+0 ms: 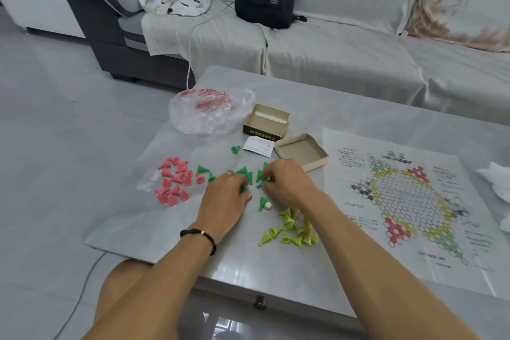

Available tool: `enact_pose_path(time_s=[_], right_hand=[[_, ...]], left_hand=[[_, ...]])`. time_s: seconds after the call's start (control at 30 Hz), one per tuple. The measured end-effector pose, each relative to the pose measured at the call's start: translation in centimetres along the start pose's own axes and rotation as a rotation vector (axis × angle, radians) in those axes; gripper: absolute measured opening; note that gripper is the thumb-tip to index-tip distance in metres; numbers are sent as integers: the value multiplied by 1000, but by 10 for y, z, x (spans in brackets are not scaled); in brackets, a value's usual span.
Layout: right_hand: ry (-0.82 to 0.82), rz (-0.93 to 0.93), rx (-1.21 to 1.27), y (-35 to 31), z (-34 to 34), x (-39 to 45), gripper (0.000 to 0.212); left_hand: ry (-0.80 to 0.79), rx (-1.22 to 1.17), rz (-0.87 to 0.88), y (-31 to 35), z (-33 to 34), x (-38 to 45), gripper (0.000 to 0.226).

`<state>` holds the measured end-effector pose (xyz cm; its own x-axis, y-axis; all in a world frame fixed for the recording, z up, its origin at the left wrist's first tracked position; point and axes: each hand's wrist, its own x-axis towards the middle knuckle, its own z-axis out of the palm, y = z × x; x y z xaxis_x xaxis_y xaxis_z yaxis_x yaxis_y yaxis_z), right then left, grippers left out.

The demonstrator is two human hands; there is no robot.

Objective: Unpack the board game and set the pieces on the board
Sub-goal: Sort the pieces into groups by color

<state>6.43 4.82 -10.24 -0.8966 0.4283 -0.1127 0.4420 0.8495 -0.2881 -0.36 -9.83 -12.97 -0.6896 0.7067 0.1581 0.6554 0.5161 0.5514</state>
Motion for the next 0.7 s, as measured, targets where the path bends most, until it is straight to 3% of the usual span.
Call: enact_pose_path(time_s=[0.23,0.43,0.7], right_hand=[[106,-15,104,-4,-9,-7,22],[-179,-76,27,-22,-16,-16,29],[-163,0,55,-25,-6,-4,20]], left_hand=[[110,55,-31,-24,-33,2,33],[-114,448,-25,-42,-57,25,42],[-199,354,72,-44,-55,43,29]])
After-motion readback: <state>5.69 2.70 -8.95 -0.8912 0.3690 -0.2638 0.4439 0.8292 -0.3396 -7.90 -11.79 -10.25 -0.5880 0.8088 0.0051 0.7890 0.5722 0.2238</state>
